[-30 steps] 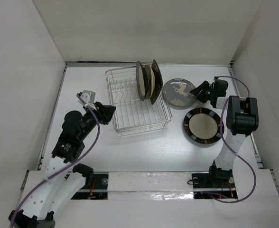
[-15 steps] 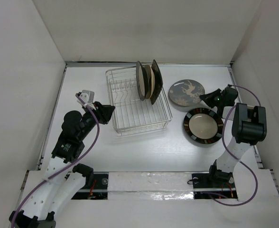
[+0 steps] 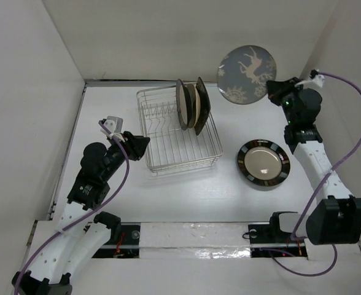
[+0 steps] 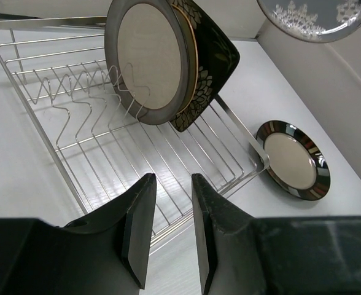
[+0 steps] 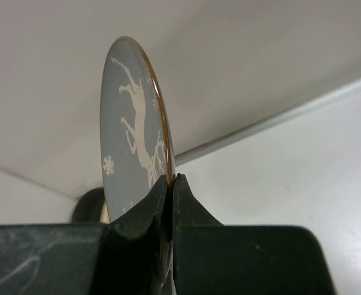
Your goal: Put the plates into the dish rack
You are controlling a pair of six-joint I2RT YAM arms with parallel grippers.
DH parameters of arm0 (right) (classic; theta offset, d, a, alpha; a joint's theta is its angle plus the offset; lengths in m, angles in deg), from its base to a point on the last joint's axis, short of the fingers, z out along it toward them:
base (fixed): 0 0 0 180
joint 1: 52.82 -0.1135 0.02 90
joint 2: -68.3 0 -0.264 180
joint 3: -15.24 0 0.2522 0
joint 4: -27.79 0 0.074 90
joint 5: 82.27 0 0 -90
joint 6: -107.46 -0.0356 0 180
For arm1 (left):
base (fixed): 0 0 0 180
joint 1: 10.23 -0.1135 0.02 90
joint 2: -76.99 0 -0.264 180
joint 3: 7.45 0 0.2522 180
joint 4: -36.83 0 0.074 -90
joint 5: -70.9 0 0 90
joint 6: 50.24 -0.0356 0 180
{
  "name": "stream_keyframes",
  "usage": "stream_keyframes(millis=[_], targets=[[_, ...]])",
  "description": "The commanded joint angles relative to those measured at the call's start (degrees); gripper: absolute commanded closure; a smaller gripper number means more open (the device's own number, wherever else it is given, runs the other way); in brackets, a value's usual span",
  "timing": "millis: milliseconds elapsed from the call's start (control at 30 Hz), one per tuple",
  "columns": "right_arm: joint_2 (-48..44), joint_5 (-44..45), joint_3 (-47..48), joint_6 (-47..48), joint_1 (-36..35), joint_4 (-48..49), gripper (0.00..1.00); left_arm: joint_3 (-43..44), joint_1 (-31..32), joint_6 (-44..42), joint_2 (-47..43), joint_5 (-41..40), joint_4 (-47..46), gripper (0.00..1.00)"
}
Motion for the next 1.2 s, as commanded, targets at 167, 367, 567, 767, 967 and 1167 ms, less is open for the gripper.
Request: stream_keyframes(millis=[167, 367, 567, 767, 967, 1167], targets=[[4.7, 22.1, 27.8, 20.7, -30.9, -13.8, 1.0, 1.4, -0.2, -0.8, -0.9, 1.3, -3.0, 0.7], [15.8, 37.1, 45.7, 31.8, -43.7, -21.3, 1.0, 1.3, -0.2, -0.7, -1.6, 0.9, -2.8, 0.7], [29.1, 48.3, 58.5, 38.5, -50.6, -26.8, 1.0, 1.3, -0.2, -0.4, -2.3, -0.5, -2.1, 0.7], [36.2, 54.1, 64.3, 42.1, -51.8, -28.7, 1.0, 1.3, -0.2, -0.4, -3.0, -0.6, -2.1, 0.71], [41.4, 58.3, 69.0, 45.3, -52.9, -30.3, 1.0, 1.3, -0.2, -0.3, -3.1, -0.2, -2.3, 0.7], [45.2, 58.5, 69.8, 45.7, -53.4, -31.4, 1.0, 1.3, -0.2, -0.2, -3.2, -0.4, -2.3, 0.7]])
